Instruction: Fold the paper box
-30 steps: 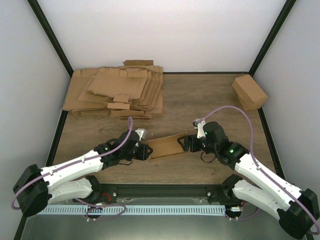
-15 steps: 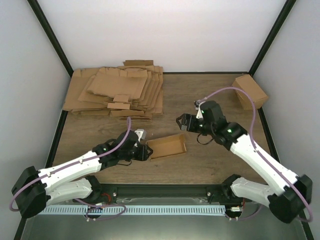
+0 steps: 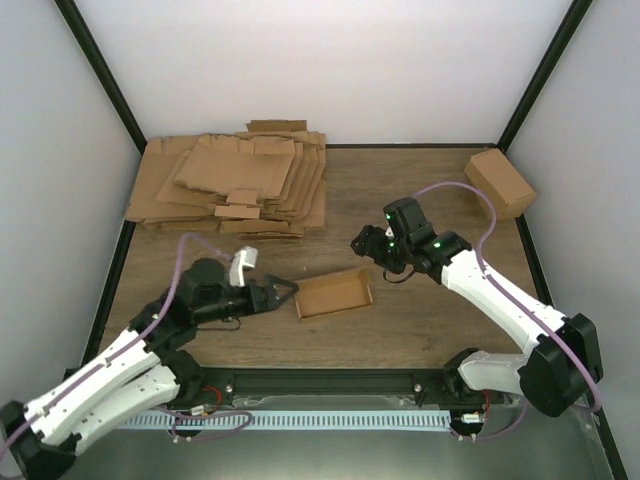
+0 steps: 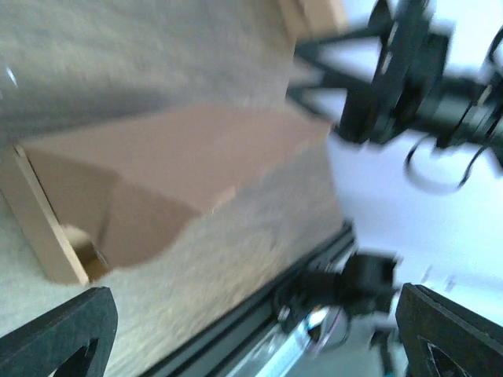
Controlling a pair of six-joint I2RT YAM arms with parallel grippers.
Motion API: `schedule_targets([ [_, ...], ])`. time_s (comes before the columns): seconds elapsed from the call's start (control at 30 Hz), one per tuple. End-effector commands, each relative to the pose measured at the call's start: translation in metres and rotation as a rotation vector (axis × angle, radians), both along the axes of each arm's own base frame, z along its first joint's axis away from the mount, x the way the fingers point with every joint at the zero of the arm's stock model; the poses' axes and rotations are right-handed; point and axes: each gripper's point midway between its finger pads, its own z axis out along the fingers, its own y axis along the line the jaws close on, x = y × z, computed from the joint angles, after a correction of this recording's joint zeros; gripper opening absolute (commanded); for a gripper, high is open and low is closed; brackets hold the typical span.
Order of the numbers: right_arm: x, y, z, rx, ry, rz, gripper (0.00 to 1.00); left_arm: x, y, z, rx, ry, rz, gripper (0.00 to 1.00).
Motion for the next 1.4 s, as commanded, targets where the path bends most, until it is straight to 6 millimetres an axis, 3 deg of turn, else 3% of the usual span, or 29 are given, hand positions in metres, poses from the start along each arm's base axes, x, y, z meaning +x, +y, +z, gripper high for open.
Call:
schedule_targets([
  [0.0, 0.004, 0.004, -0.001, 0.047, 0.056, -0.045, 0.73, 0.019, 0.015, 0.013, -0.198, 0.141, 0.122, 1.00],
  [0.1, 0.001, 0.007, -0.004, 0.060, 0.082, -0.042, 0.71, 0.036, 0.021, 0.006, -0.246, 0.173, 0.177, 1.00],
  [0.23, -0.004, 0.011, -0.009, 0.087, 0.115, -0.031, 0.64, 0.048, 0.011, 0.002, -0.371, 0.246, 0.171, 0.99],
  [0.43, -0.020, 0.015, -0.027, 0.120, 0.187, 0.002, 0.54, 0.058, -0.002, -0.006, -0.358, 0.284, 0.140, 0.85],
  [0.7, -0.036, 0.018, -0.046, 0.165, 0.235, 0.025, 0.46, 0.052, -0.005, -0.037, -0.320, 0.346, 0.128, 0.60],
  [0.87, -0.038, 0.016, -0.051, 0.157, 0.245, 0.027, 0.36, 0.048, -0.002, -0.053, -0.283, 0.360, 0.133, 0.52],
  [1.07, -0.050, 0.014, -0.071, 0.153, 0.294, 0.036, 0.24, 0.043, -0.001, -0.073, -0.247, 0.384, 0.130, 0.38],
  [1.37, -0.055, 0.020, -0.071, 0.203, 0.317, 0.050, 0.21, 0.038, -0.005, -0.083, -0.228, 0.400, 0.115, 0.34],
])
